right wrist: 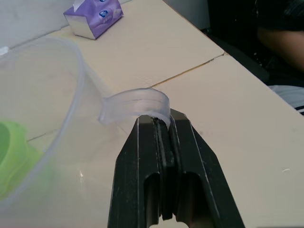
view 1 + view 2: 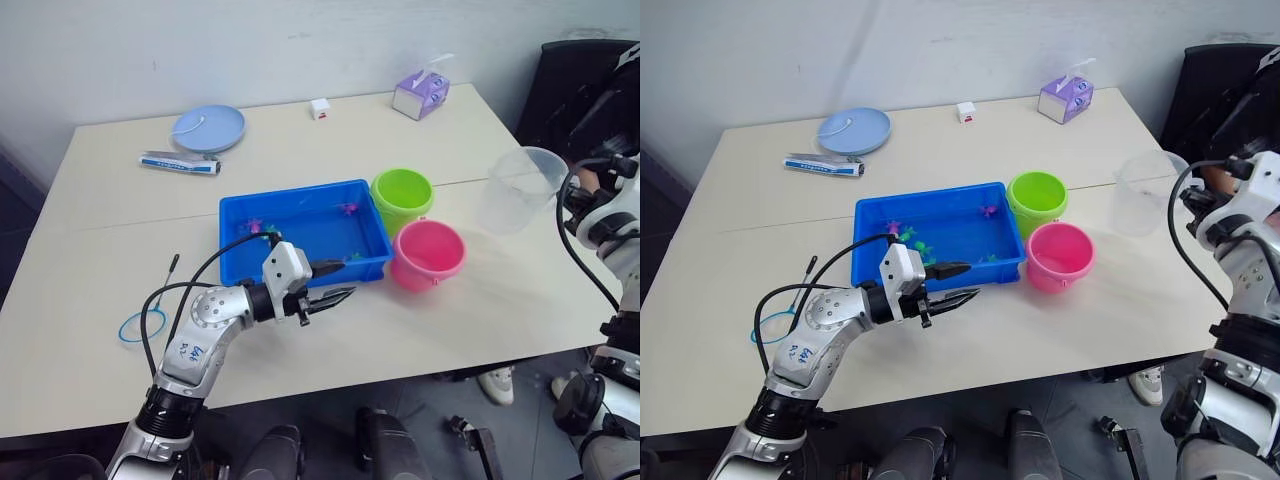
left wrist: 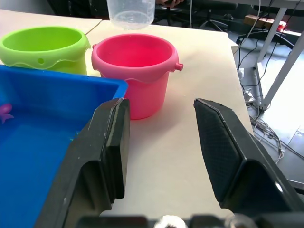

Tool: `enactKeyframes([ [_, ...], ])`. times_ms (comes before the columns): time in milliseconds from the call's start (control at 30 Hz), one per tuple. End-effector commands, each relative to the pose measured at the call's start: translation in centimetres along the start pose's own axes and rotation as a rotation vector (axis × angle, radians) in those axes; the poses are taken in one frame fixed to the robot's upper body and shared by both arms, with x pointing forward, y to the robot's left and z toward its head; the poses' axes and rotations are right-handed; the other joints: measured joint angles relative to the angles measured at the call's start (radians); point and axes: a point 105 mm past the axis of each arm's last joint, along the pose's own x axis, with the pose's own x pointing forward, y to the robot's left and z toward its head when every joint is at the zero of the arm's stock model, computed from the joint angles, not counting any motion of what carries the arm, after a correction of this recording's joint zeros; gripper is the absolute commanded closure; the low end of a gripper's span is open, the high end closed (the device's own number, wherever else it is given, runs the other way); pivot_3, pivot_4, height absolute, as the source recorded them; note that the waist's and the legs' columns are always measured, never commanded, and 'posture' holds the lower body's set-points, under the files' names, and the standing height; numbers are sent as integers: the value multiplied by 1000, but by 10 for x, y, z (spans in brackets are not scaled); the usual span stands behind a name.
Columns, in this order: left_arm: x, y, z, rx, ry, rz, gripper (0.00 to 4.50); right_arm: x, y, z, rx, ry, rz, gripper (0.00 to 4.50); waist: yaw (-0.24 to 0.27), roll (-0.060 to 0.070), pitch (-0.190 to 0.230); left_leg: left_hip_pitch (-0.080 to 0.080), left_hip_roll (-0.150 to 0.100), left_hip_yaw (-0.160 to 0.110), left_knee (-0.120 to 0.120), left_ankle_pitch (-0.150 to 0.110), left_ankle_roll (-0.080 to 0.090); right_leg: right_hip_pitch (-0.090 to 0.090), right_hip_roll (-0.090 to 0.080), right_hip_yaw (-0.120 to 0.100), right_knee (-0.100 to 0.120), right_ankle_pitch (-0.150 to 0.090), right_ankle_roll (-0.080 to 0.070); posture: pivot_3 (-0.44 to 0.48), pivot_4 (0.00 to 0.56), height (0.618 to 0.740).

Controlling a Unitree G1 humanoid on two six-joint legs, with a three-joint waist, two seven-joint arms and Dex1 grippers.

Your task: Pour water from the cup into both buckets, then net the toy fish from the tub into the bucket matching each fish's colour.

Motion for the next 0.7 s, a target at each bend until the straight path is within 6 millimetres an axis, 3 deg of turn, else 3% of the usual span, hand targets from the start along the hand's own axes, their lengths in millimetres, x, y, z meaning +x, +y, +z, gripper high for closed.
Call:
enactKeyframes([
  [33, 3, -6, 11, 31, -38, -35, 2101, -6, -1, 1, 15, -51, -7, 3868, 0, 0, 0, 0, 0, 0, 0, 0, 0, 0, 0, 0, 0, 0, 0, 0, 150, 740],
  [133, 3, -6, 13, 31, -41, -26, 2101, -4, -2, -16, 36, -32, -17, 3868, 1, 0, 0, 0, -1, 0, 1, 0, 0, 0, 0, 0, 0, 0, 0, 0, 150, 740],
  [467, 0, -6, 12, 29, -36, -2, 2101, 4, -9, -34, 96, -24, -49, 3868, 0, 1, -1, 0, -1, 0, 0, 0, 0, 0, 0, 0, 0, 0, 0, 0, 150, 740],
  [700, -1, -5, 12, 30, -32, 8, 2101, 7, -11, -58, 137, 13, -67, 3868, -1, 1, -1, 1, 0, 0, 0, 0, 0, 0, 0, 1, 0, 0, 0, 0, 150, 740],
])
